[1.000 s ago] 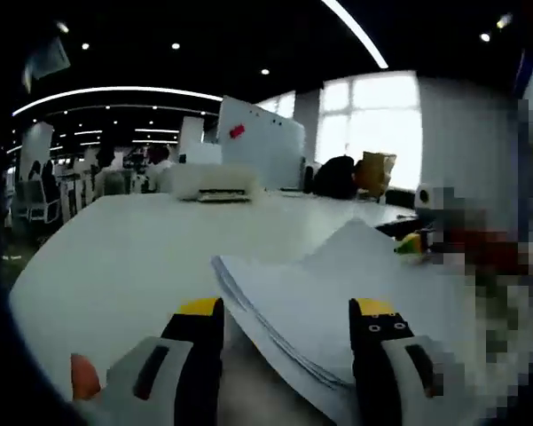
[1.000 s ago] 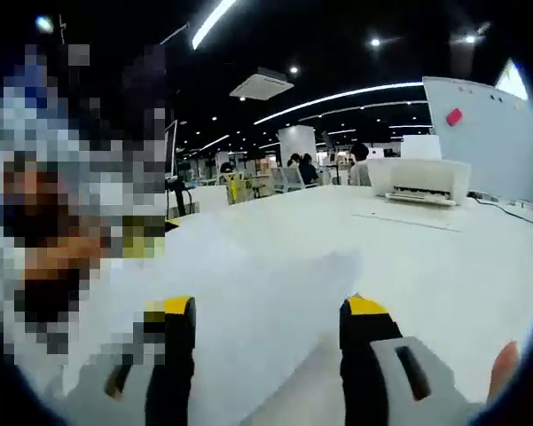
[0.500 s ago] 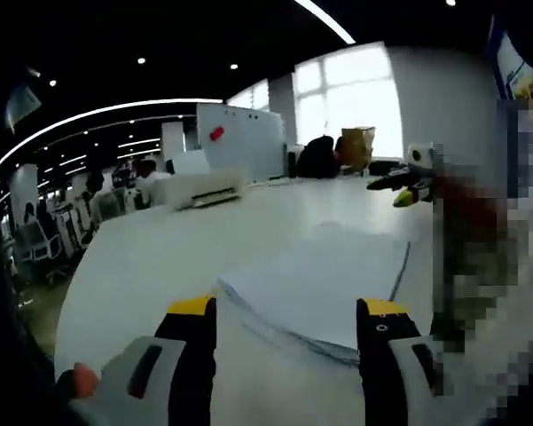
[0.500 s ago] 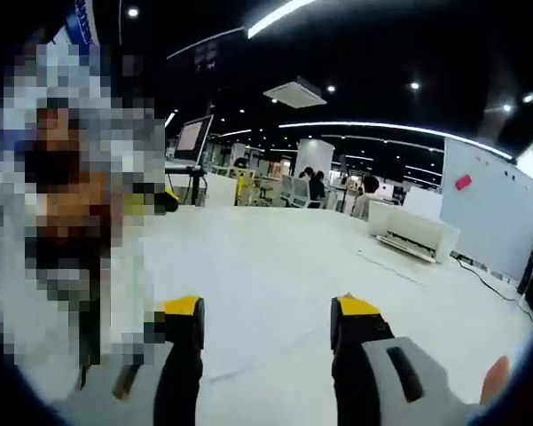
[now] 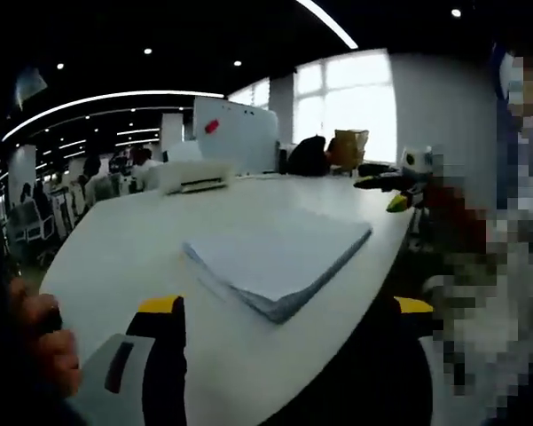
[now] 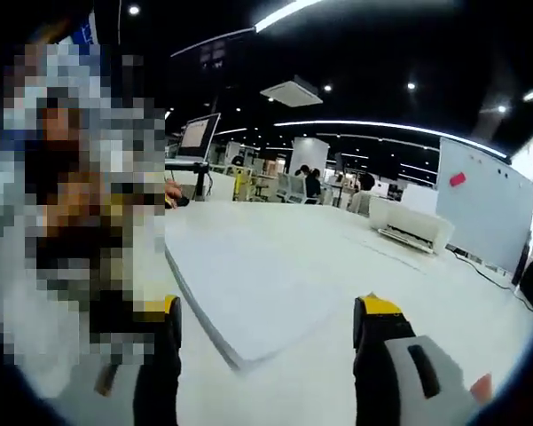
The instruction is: Organize the stack of printing papers by aligning and flattening the scattered papers on the table
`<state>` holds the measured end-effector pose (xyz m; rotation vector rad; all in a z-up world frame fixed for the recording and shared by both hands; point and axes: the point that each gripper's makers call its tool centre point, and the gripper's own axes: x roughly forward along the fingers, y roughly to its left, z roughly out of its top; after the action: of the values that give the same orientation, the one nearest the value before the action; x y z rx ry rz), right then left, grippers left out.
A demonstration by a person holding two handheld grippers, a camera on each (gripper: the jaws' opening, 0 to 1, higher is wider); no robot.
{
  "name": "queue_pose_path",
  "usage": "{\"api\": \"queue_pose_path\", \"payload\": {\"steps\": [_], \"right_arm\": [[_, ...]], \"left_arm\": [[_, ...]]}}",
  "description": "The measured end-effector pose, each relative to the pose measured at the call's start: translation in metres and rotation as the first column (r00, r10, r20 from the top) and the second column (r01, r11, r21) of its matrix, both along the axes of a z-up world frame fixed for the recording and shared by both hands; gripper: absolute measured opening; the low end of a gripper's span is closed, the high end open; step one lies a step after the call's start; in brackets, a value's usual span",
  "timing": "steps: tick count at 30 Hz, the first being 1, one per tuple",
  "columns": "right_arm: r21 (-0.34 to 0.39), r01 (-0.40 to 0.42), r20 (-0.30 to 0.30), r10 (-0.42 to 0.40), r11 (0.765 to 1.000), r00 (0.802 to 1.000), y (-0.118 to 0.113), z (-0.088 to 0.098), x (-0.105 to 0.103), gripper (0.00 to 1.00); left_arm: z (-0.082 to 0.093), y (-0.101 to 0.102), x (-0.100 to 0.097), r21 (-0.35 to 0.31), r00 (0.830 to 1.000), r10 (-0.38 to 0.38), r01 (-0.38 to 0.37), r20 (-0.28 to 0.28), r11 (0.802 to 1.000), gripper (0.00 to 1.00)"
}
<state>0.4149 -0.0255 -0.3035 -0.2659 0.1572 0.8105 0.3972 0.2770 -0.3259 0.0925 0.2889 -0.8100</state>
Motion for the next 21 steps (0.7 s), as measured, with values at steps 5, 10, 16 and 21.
{"api": "queue_pose_path", "payload": {"steps": [5,10,16,21], "right_arm": [[-0.036,-0.022,0.055,0.024,0.999,0.998,0.007,-0.005,0.001,0.75],[0.003,-0.01,-0.01,0.01,1.0,1.0,0.006,-0.017,0.005,0.72],[0.008,-0.017,0.005,0.017,1.0,1.0,0.004,-0.013,0.006,0.72],[-0.02,-0.026,0.001,0.026,0.999,1.0,0.005,-0.014,0.007,0.72]], "left_arm": [[-0.004,0.004,0.002,0.041,0.999,0.015,-0.016,0.03,0.999,0.96],[-0.004,0.008,-0.002,0.038,1.0,0.02,-0.02,0.014,0.999,0.93],[0.0,0.01,0.0,-0.008,0.998,0.04,-0.04,0.038,0.999,0.91],[-0.007,0.008,0.0,-0.003,0.999,0.046,-0.046,0.006,0.999,0.88]]}}
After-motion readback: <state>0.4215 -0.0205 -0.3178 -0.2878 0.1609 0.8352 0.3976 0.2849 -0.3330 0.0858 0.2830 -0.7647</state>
